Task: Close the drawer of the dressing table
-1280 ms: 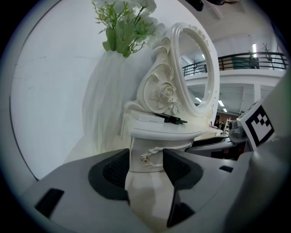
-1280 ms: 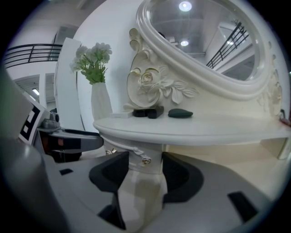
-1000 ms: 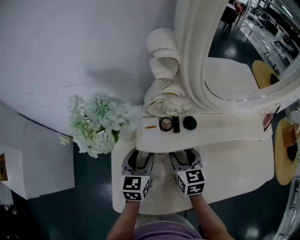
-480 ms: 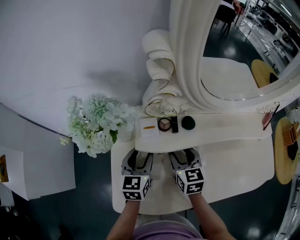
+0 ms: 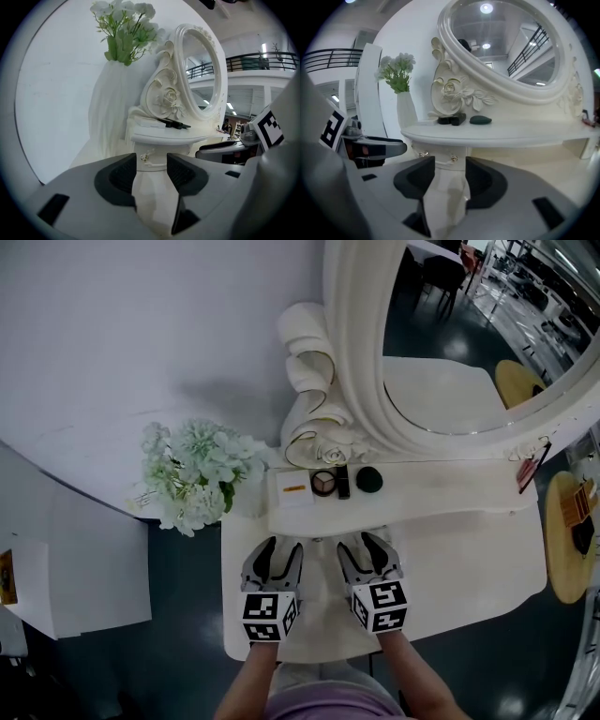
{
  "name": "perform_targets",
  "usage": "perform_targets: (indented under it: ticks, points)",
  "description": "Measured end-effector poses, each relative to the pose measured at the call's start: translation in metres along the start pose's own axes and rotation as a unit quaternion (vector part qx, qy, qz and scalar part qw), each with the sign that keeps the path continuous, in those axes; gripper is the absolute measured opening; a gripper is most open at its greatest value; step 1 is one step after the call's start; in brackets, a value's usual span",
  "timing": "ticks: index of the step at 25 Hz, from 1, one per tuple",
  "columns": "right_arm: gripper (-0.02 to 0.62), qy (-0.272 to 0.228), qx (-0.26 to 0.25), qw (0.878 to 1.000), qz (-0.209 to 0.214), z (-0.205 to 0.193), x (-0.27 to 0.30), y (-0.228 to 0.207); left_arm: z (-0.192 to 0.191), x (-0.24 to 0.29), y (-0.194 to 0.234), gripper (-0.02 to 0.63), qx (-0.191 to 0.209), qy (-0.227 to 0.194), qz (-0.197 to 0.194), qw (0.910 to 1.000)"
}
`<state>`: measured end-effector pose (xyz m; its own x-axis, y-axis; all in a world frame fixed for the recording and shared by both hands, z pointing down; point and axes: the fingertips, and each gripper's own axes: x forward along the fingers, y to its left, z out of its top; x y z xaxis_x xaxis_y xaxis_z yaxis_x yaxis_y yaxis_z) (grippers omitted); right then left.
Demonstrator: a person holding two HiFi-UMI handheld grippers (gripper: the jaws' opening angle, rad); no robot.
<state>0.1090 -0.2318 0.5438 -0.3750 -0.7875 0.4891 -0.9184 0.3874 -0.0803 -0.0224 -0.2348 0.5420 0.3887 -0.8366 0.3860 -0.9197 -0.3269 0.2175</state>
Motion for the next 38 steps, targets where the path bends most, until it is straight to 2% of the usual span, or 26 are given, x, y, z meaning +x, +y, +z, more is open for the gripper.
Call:
perform_targets:
  ticks: [19, 33, 38]
  points:
    - [0.1, -0.033, -0.008, 0.999, 0.029, -0.001, -0.065, 0.04, 0.002, -0.067, -0.019, 0.057, 0.018, -0.029, 0.001, 0.9994]
    - [0.006, -0.048, 0.011, 0.998, 0.028, -0.007, -0.101, 0.053, 0.003, -0.096, -0.035, 0.002, 0.025, -0.036, -0.016, 0.9989]
    - [0.004, -0.047, 0.012, 0.999, 0.023, -0.011, -0.109, 0.053, -0.001, -0.104, -0.038, 0.002, 0.025, -0.034, -0.019, 0.9989]
